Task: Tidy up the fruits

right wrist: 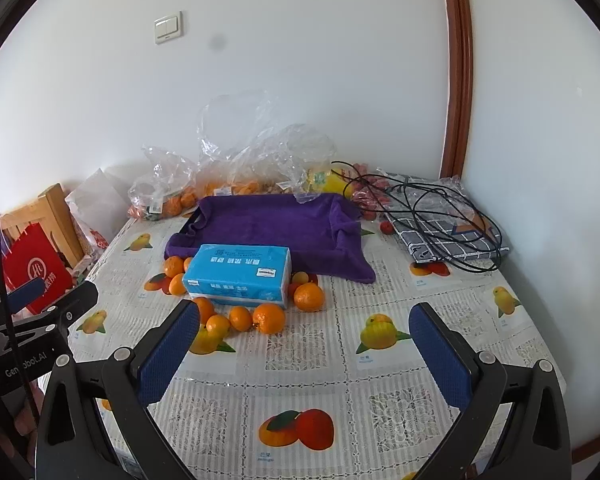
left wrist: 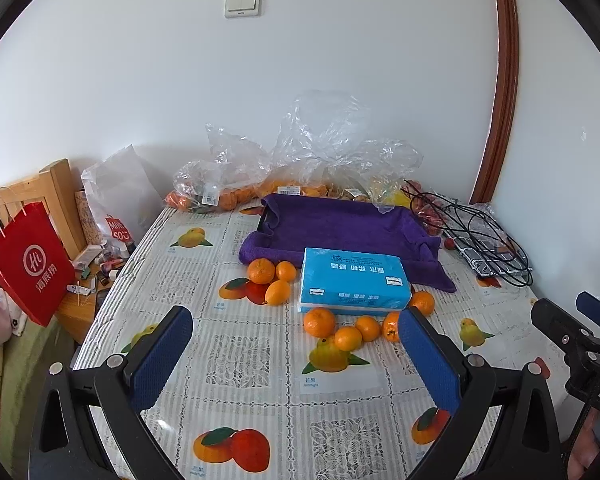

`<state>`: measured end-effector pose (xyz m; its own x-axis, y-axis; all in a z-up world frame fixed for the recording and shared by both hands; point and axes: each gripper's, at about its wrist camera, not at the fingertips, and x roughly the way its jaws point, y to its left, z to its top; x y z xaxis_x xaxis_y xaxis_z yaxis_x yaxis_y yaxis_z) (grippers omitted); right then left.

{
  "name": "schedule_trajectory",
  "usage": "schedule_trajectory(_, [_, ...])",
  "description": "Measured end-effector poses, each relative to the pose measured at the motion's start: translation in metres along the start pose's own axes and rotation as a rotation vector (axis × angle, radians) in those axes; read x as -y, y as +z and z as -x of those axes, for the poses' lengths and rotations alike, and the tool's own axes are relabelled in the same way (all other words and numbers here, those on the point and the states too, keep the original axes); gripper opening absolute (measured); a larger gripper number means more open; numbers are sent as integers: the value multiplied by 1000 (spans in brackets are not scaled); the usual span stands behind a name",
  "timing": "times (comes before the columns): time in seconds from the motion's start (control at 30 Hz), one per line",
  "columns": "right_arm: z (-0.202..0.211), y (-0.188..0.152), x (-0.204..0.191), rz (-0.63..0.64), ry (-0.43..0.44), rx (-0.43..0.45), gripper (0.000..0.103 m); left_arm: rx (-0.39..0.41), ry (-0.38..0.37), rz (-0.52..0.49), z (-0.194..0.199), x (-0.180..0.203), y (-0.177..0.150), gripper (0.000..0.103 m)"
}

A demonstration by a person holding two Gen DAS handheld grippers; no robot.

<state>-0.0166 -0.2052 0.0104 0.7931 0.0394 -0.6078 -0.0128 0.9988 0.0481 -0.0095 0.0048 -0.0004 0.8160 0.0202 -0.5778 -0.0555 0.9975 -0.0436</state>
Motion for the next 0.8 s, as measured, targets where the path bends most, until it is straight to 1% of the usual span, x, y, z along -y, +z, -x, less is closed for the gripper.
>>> schedule_trajectory(0.8, [-1,0,-2,8,-1,-3,103,-6,3,-3,-2,0,0,103])
